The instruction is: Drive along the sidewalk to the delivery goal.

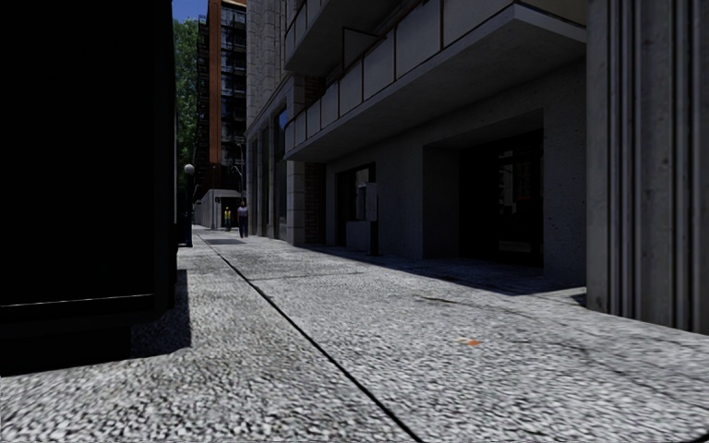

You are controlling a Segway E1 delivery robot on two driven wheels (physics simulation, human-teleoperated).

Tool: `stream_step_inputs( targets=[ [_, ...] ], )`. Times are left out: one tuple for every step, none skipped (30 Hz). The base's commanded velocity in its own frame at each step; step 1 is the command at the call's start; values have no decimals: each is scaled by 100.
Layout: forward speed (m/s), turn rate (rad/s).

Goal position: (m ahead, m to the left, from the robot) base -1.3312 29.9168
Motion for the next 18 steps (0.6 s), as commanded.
stream_step_inputs(
  targets=[
    [123, 0],
    [127, 0],
    [128, 0],
    [128, 0],
    [128, 0],
    [129, 0],
    [129, 0],
    [129, 0],
    [129, 0],
    [129, 0],
    [129, 0],
    [129, 0],
    [129, 0],
    [129, 0],
    [129, 0],
    [129, 0],
    [129, 0],
    [129, 0]
  ],
)
